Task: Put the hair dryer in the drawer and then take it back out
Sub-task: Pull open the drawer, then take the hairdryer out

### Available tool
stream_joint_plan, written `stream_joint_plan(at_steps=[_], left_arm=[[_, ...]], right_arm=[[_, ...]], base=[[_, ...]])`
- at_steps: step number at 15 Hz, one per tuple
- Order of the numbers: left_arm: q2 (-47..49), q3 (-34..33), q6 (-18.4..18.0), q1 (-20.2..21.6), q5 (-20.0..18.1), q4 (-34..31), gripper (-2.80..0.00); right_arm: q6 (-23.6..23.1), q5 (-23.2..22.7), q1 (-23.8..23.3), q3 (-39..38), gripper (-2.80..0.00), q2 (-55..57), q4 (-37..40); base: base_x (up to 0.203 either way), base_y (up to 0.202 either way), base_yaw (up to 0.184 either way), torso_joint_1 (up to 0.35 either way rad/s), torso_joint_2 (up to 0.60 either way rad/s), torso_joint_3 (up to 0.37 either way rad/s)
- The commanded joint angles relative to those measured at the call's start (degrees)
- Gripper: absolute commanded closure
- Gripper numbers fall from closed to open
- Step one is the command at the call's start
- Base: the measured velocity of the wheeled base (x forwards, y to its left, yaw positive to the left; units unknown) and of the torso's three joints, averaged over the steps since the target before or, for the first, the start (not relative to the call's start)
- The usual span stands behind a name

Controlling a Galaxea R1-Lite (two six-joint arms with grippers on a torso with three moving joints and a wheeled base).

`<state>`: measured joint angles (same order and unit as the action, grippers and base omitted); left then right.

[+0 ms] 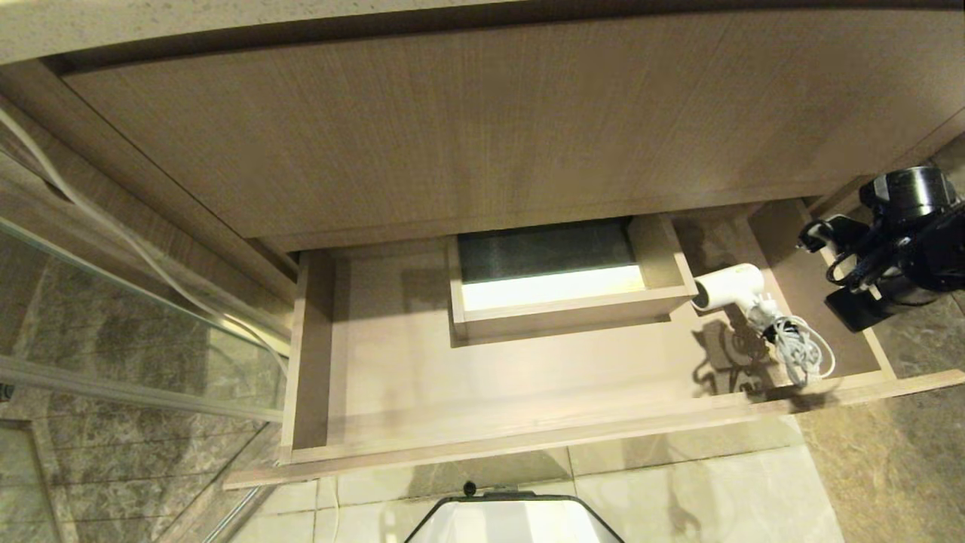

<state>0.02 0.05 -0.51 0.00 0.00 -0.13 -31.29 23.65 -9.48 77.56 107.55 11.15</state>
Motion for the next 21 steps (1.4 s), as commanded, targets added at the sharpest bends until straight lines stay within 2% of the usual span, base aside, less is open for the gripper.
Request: stream_joint_plan(at_steps=[1, 3, 6, 8, 11, 15, 21], left_arm=[[-0.02, -0.05, -0.02, 0.0, 0.0, -0.04, 0.0], [-0.02, 0.04, -0.02, 0.0, 0.0, 0.05, 0.0], [-0.02, 0.04, -0.02, 0.0, 0.0, -0.04, 0.0], [-0.02, 0.04, -0.02, 0.0, 0.0, 0.05, 0.0], [-0.02, -0.04, -0.02, 0.0, 0.0, -0.03, 0.0], [-0.02, 0.02, -0.02, 0.0, 0.0, -0.02, 0.0], [-0.02, 0.04, -0.02, 0.0, 0.0, 0.05, 0.0]], right_arm=[[3.74, -0.11, -0.89, 2.86, -2.8, 6.34, 0.95], [8.76, -1.67, -0.97, 5.69, -2.8, 9.63, 3.8], [10.4, -6.17, -1.06, 9.55, -2.8, 13.11, 6.65], [12.03, -6.73, -0.98, 10.44, -2.8, 14.81, 6.87], [12.36, -6.81, -1.58, 12.92, -2.8, 17.71, 6.67], [11.82, -10.3, -2.91, 17.24, -2.8, 22.67, 7.13], [11.6, -11.77, -3.0, 22.03, -2.8, 28.09, 7.2]], base=[[0.0, 0.0, 0.0, 0.0, 0.0, 0.0], [0.0, 0.0, 0.0, 0.0, 0.0, 0.0], [0.0, 0.0, 0.0, 0.0, 0.0, 0.0], [0.0, 0.0, 0.0, 0.0, 0.0, 0.0], [0.0, 0.0, 0.0, 0.0, 0.0, 0.0], [0.0, 0.0, 0.0, 0.0, 0.0, 0.0], [0.0, 0.0, 0.0, 0.0, 0.0, 0.0]])
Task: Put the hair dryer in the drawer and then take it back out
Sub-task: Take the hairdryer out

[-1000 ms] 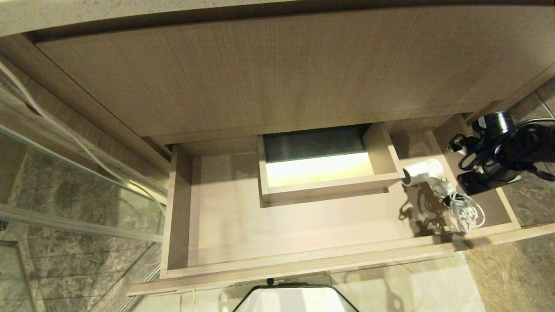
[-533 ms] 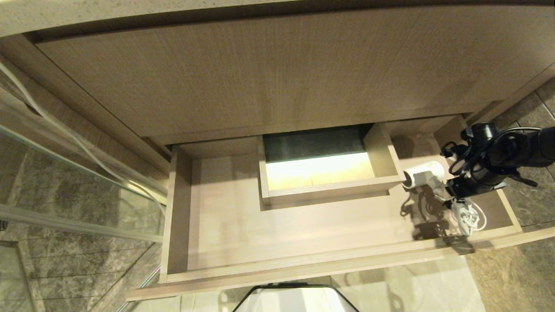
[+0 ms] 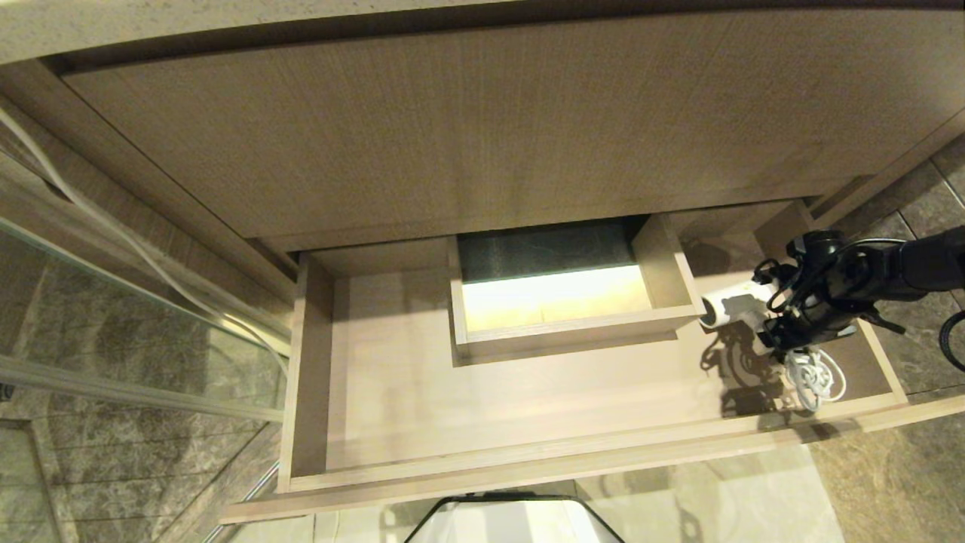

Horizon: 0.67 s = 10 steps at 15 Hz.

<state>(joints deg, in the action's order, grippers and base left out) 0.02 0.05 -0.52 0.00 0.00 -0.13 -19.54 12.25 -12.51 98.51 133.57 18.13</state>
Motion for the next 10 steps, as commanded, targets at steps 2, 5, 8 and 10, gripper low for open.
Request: stream_joint_plan(at_steps=[2, 5, 8, 10], left_arm=[[-0.02, 0.04, 0.0, 0.0, 0.0, 0.03, 0.0], [-0.02, -0.05, 0.0, 0.0, 0.0, -0.04, 0.0], [-0.02, 0.03, 0.0, 0.0, 0.0, 0.05, 0.0], [-0.02, -0.03, 0.0, 0.0, 0.0, 0.02, 0.0]], right_arm=[[-0.3, -3.32, -0.06, 1.28, -2.8, 3.28, 0.14], [-0.64, -3.46, 0.03, 2.4, -2.8, 5.16, -0.57], [-0.68, -3.55, 0.03, 5.9, -2.8, 7.71, -0.11], [-1.2, -3.54, 0.03, 5.81, -2.8, 7.93, -0.1]], base=[[0.0, 0.0, 0.0, 0.0, 0.0, 0.0], [0.0, 0.0, 0.0, 0.0, 0.0, 0.0], [0.0, 0.0, 0.0, 0.0, 0.0, 0.0], [0.0, 0.0, 0.0, 0.0, 0.0, 0.0]])
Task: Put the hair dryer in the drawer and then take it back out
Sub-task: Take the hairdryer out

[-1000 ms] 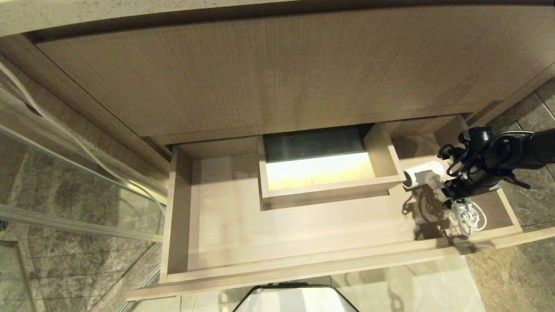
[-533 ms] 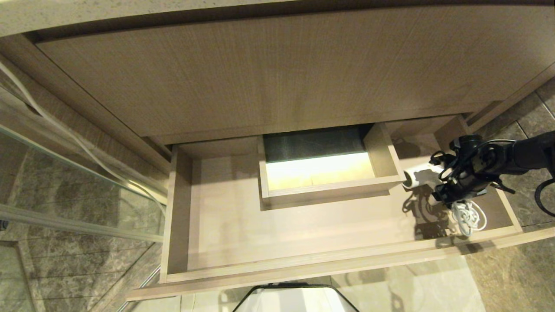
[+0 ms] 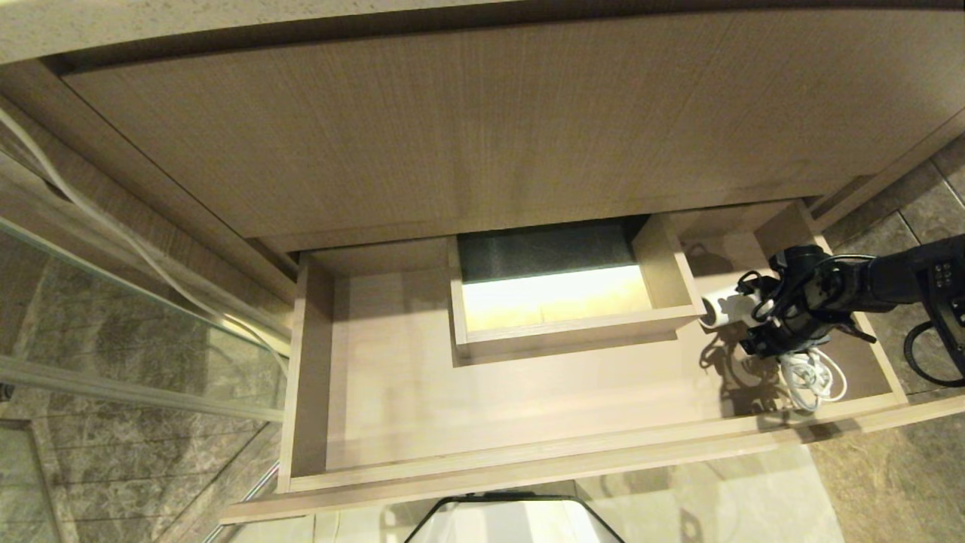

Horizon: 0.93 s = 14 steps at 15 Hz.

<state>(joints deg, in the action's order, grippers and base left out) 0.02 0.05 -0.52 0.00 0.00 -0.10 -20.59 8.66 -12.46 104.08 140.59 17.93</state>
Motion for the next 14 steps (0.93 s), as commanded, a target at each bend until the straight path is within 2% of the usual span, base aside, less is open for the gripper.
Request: stream_joint_plan(at_steps=[1, 2, 9, 14], left_arm=[[-0.02, -0.01, 0.0, 0.0, 0.0, 0.0, 0.0], [-0.02, -0.04, 0.0, 0.0, 0.0, -0.01, 0.0], [-0.02, 0.01, 0.0, 0.0, 0.0, 0.01, 0.0], [-0.02, 0.04, 0.0, 0.0, 0.0, 0.01, 0.0]], right_arm=[[-0.24, -0.04, -0.02, 0.24, -2.8, 0.91, 0.01], [-0.24, -0.09, -0.02, 0.24, 0.0, 1.0, 0.09], [-0.42, -0.07, 0.17, 0.22, 0.0, -1.05, 0.36], [-1.89, -2.97, 1.06, -2.35, 0.0, -9.18, 4.54]], base=[[0.0, 0.0, 0.0, 0.0, 0.0, 0.0], [0.0, 0.0, 0.0, 0.0, 0.0, 0.0], [0.0, 0.0, 0.0, 0.0, 0.0, 0.0], [0.0, 0.0, 0.0, 0.0, 0.0, 0.0]])
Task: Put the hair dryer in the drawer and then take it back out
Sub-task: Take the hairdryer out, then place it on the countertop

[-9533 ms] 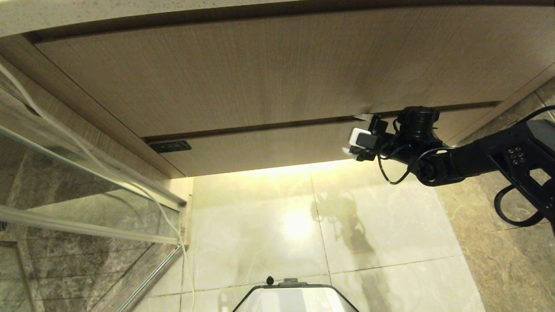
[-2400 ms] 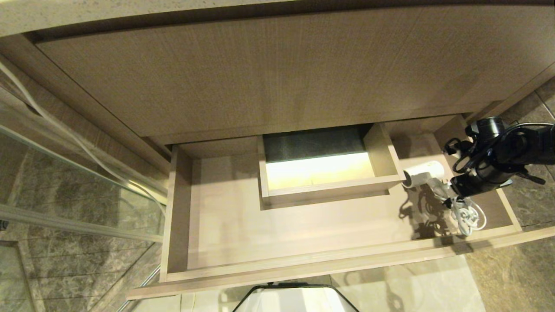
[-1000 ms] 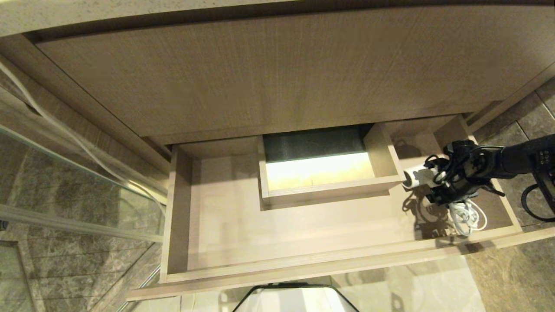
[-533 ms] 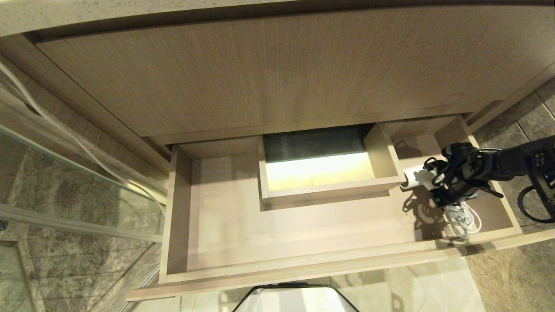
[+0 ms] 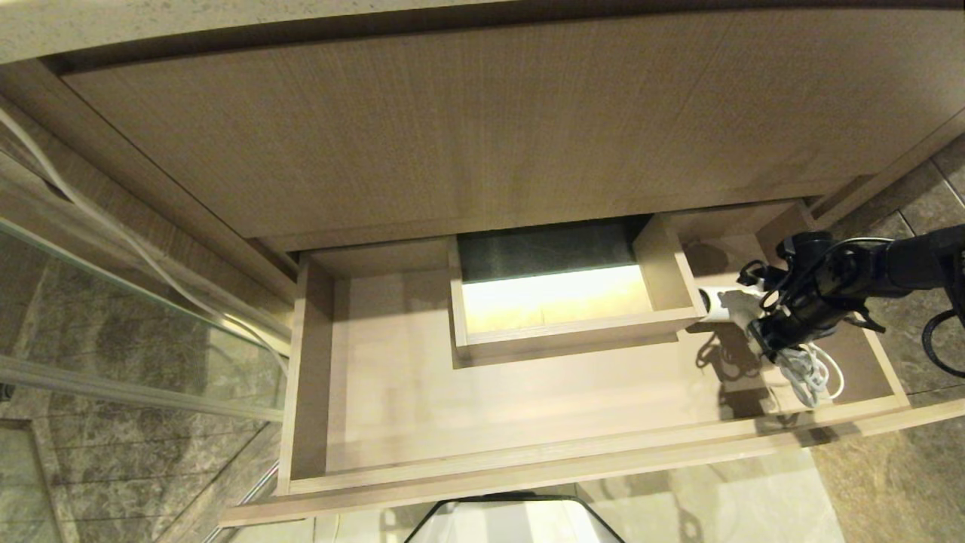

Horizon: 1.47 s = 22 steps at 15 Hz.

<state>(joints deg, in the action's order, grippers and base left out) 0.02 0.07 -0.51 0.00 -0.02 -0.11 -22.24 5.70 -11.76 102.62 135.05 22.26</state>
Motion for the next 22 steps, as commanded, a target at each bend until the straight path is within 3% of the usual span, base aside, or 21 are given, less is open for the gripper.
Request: stream_joint_plan(at_steps=[1, 4, 8, 18, 22], left_arm=[[-0.02, 0.01, -0.01, 0.0, 0.02, -0.06, 0.0], [-0.02, 0.01, -0.01, 0.0, 0.02, 0.02, 0.0], [-0.02, 0.01, -0.01, 0.0, 0.02, -0.06, 0.0], [-0.02, -0.04, -0.01, 0.0, 0.02, 0.02, 0.0], [-0.02, 0.01, -0.01, 0.0, 0.02, -0.07, 0.0]], right_arm=[[-0.32, -0.09, 0.57, -1.89, 0.0, -5.38, 0.29], [-2.2, -0.32, 0.77, -5.07, 0.0, -10.79, 0.58], [-10.14, 0.08, 0.58, -7.93, 0.0, -20.37, 5.45], [-27.2, 0.55, 0.19, -18.71, 0.0, -56.86, 31.33], [-33.5, -0.32, 0.16, -18.31, 0.0, -68.85, 40.84]], base=[[0.0, 0.0, 0.0, 0.0, 0.0, 0.0], [0.0, 0.0, 0.0, 0.0, 0.0, 0.0], [0.0, 0.0, 0.0, 0.0, 0.0, 0.0], [0.0, 0.0, 0.0, 0.0, 0.0, 0.0], [0.0, 0.0, 0.0, 0.0, 0.0, 0.0]])
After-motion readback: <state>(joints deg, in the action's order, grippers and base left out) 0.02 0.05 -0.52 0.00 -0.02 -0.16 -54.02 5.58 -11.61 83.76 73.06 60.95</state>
